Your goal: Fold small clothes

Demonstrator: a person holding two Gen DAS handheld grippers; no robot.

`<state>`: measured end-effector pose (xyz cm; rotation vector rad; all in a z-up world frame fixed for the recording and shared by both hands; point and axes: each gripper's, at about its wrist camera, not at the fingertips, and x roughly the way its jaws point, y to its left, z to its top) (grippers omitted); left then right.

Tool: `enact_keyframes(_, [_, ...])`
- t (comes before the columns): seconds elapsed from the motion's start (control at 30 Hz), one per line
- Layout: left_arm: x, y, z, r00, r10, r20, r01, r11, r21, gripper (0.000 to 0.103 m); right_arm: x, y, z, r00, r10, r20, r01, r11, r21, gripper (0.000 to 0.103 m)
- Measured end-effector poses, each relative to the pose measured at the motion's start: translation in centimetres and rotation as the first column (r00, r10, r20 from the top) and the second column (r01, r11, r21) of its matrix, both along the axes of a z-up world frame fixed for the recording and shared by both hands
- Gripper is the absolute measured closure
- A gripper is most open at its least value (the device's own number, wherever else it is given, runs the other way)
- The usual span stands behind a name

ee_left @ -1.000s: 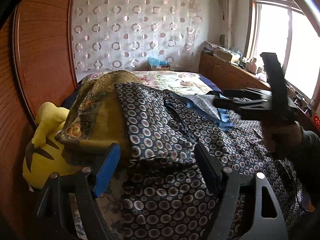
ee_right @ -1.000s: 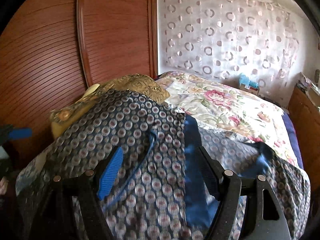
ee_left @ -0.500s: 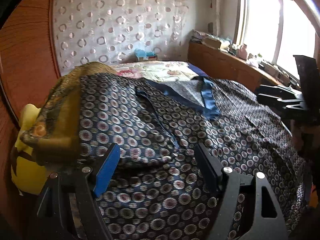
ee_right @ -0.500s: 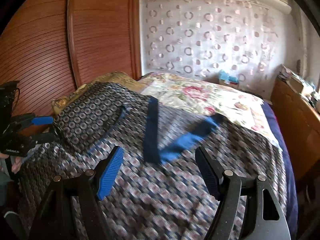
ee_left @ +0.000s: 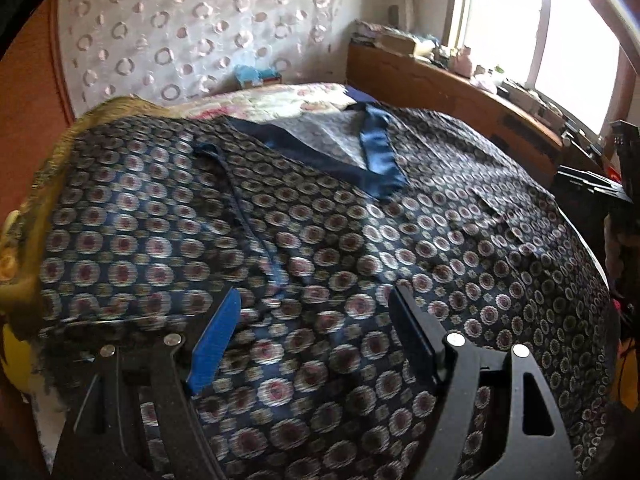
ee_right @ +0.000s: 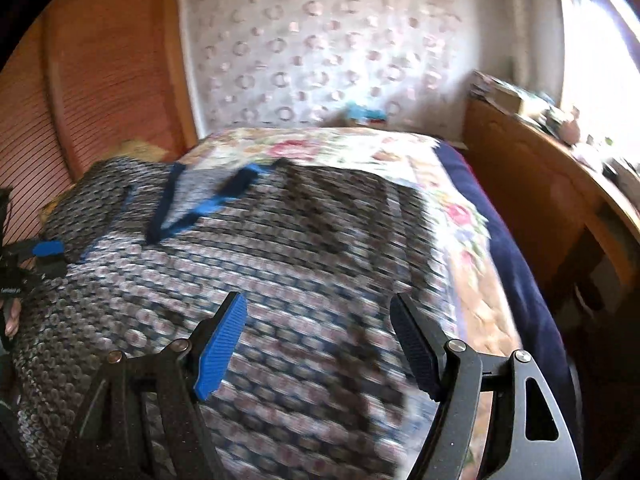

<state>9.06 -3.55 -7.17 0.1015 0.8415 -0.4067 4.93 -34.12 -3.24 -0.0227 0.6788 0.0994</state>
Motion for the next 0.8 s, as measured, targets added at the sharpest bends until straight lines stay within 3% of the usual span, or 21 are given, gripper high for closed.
enact_keyframes(0.23, [0.5, -2.7, -1.0, 0.998, -0.058, -0.04, 0.06, 0.996, 0.059, 0.026, -1.0, -3.2, 0.4, 0.996, -0.08, -0.041, 0.081, 0.997, 0.013, 0.039])
enact_keyframes(0.43, [1.1, -4.1, -1.5, 0.996, -0.07, -0.057, 0.075, 0.993, 0.092, 0.026, -0.7, -5.2, 0.2, 0.984, -0.158, -0.079, 0.162, 0.986, 0.043, 0.055])
enact_keyframes(0.63, [1.7, -4.6, -1.5, 0.997, -0.063, -0.052, 0.068, 0.993, 0.101, 0.026, -0.7, -5.8, -0.2, 0.979, -0.153, -0.136, 0.164, 0.984, 0.076, 0.062])
enact_keyframes(0.7, [1.9, -4.7, -1.6, 0.997, -0.058, -0.047, 0.062, 0.993, 0.098, 0.024, -0.7, -6.0, -0.1, 0.979, -0.143, -0.147, 0.158, 0.983, 0.09, 0.069])
enact_keyframes(0.8, [2.3, -4.8, -1.7, 0.998, -0.051, -0.041, 0.055, 0.994, 0.095, 0.022, -0.3, -7.4, 0.3, 0.978, -0.129, -0.161, 0.148, 0.983, 0.11, 0.071])
